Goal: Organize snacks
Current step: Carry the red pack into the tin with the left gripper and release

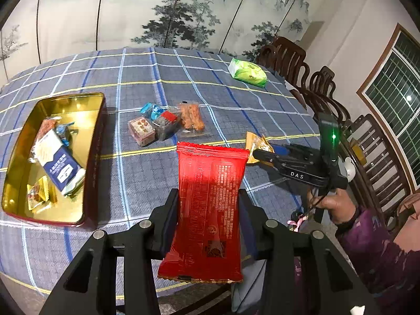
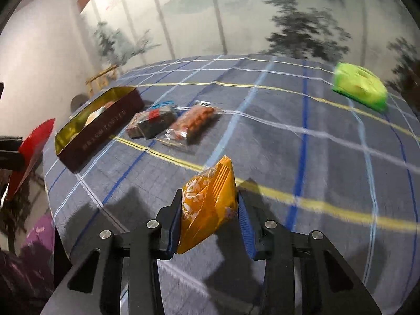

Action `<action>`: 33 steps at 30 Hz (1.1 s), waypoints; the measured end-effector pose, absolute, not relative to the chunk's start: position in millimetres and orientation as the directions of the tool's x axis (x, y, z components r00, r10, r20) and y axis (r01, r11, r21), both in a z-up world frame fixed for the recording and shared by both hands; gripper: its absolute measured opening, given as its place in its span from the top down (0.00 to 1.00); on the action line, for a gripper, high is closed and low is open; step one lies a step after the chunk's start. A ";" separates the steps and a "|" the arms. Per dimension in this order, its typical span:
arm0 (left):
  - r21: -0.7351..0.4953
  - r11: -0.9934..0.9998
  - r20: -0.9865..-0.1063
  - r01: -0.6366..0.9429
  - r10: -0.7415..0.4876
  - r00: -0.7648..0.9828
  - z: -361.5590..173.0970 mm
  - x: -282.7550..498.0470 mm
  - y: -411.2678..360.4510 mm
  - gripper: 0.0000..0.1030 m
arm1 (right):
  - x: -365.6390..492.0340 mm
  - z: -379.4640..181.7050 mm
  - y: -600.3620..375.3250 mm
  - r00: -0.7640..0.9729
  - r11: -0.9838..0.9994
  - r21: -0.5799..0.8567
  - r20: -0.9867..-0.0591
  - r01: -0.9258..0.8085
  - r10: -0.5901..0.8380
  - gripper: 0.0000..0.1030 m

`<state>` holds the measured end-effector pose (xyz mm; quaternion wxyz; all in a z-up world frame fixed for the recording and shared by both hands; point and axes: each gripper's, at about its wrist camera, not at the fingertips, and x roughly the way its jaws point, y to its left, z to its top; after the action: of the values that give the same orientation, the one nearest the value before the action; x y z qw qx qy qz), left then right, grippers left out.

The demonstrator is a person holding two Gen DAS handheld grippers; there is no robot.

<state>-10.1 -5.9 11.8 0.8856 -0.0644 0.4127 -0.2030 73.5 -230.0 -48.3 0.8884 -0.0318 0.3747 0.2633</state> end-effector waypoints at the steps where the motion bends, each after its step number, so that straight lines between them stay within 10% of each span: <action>1: -0.281 0.911 -0.702 0.301 -0.409 0.583 13.0 -13.1 -2.7 0.62 | 72.4 -50.3 -232.3 0.586 0.867 0.152 -0.680 -0.475 0.441 0.61; 33: -0.261 0.964 -0.723 -0.042 -0.167 0.671 0.9 115.3 147.9 0.62 | 75.4 -65.7 -229.2 0.628 0.919 0.153 -0.688 -0.364 0.364 0.61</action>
<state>115.3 147.9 0.9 0.9048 -0.1288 0.4043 -0.0345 75.4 -229.2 -65.7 0.9022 -0.0003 0.3812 0.2019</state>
